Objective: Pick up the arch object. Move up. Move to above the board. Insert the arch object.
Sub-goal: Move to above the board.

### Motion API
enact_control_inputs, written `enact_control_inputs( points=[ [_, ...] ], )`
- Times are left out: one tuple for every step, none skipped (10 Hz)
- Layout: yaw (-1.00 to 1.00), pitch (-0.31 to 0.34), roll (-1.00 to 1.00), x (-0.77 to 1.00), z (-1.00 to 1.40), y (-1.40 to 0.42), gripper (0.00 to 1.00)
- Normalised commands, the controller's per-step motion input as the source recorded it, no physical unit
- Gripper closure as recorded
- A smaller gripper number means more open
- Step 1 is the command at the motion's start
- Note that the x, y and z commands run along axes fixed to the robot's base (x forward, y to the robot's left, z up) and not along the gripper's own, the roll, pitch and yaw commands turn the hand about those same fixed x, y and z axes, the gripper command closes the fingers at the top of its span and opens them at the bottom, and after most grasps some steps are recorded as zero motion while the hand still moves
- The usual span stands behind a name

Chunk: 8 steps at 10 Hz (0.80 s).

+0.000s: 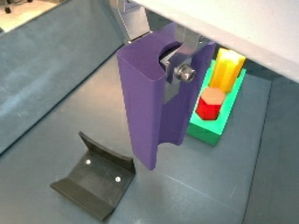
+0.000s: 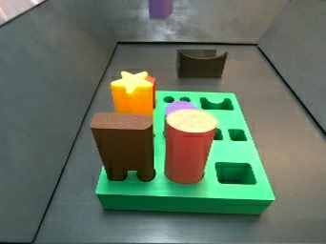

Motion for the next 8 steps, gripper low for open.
enact_control_inputs(
  points=[
    [0.02, 0.087, -0.03, 0.03, 0.38, -0.02, 1.0],
    [0.94, 0.508, 0.13, -0.07, 0.1, -1.0, 1.0],
    [0.88, 0.473, 0.16, -0.06, 0.07, -1.0, 1.0],
    [0.64, 0.388, 0.17, -0.05, 0.08, -1.0, 1.0],
    [0.4, 0.304, 0.11, -0.04, 0.08, -1.0, 1.0],
    [0.22, 0.215, 0.08, -0.03, 0.08, -1.0, 1.0],
    [0.1, 0.138, 0.05, -0.02, 0.09, -1.0, 1.0],
    [0.04, 0.113, 0.03, 0.0, 0.09, -1.0, 1.0]
  ],
)
